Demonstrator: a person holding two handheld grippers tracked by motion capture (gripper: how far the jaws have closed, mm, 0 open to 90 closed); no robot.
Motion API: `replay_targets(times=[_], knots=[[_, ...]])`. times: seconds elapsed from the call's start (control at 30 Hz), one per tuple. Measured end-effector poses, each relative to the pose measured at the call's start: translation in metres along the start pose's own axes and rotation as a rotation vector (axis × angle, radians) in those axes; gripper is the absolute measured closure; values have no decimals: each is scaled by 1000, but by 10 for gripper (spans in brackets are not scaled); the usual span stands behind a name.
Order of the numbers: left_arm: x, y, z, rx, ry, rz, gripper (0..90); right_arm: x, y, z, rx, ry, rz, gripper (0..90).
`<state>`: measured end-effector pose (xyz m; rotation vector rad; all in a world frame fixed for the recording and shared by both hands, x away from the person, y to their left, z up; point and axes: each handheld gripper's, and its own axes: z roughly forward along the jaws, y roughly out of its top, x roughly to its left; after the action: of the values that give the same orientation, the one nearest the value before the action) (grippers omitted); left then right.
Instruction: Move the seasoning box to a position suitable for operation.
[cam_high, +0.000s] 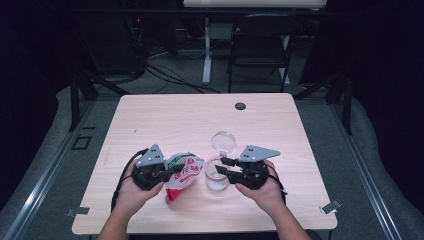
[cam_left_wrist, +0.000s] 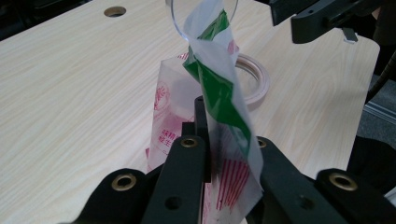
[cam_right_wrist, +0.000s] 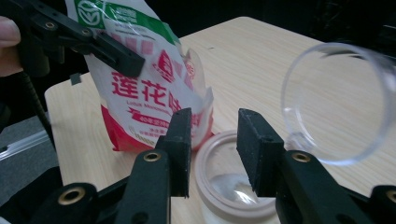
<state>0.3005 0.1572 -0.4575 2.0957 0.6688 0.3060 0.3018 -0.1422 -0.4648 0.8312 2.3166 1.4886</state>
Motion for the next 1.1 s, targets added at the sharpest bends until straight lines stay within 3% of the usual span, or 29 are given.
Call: replay_targets(times=[0.07, 0.37, 0.47, 0.63, 0.77, 0.97, 1.03, 1.1], knots=[[-3, -3, 2, 10, -1, -4, 900, 4, 4, 12, 7, 43, -11, 657], [-10, -14, 3, -2, 7, -42, 896, 18, 12, 40, 37, 104, -69, 675], [-11, -17, 1, -7, 10, -42, 885, 22, 12, 48, 40, 121, -78, 743], [-11, -20, -2, -22, 16, -61, 884, 24, 12, 56, 81, 128, -108, 783], [-12, -23, -2, -31, 17, -77, 867, 25, 12, 61, 93, 140, -106, 886], [-11, -30, -2, -60, -2, -143, 685, 22, 14, 63, 102, 162, -88, 900], [-11, -33, 2, -47, 8, -146, 572, 22, 14, 63, 98, 168, -83, 900], [-14, -38, 6, -39, 53, -120, 539, 21, 14, 64, 95, 169, -85, 900]])
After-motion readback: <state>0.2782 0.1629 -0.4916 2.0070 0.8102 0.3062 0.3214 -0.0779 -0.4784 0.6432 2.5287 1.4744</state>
